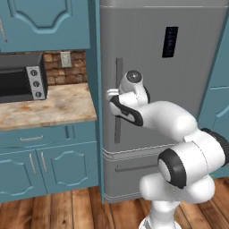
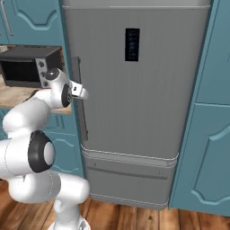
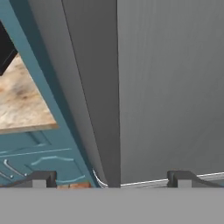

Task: Retrieve the sausage and cheese from the fridge and place them on the cutting board on the counter.

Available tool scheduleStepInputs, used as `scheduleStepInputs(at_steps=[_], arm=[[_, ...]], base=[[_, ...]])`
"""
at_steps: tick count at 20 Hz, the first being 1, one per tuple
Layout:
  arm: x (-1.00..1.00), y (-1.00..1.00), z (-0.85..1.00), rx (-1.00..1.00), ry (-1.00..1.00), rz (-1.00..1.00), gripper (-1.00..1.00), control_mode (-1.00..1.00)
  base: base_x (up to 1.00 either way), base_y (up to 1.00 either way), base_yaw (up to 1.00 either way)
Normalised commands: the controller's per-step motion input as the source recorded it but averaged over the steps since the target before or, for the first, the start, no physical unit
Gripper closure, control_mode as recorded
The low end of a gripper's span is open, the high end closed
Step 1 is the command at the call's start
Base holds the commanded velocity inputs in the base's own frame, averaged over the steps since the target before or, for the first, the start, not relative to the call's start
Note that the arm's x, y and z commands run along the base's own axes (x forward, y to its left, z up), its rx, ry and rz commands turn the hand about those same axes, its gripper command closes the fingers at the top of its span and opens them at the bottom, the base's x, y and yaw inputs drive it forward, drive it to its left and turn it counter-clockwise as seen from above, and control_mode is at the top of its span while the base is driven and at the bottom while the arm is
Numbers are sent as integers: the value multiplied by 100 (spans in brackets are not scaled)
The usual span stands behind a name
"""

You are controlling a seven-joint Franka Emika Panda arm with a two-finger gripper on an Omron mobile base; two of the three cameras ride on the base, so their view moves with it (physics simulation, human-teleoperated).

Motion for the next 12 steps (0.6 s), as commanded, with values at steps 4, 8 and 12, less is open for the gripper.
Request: scheduleStepInputs(at_steps=[4,8,12], arm=[[50,1,-12,0,-2,0,-100,-100],[49,0,-8,0,0,0,-100,-100],[37,4,-1,1,-4,0,-100,-100]], base=[[0,0,0],[0,0,0],[0,0,0]])
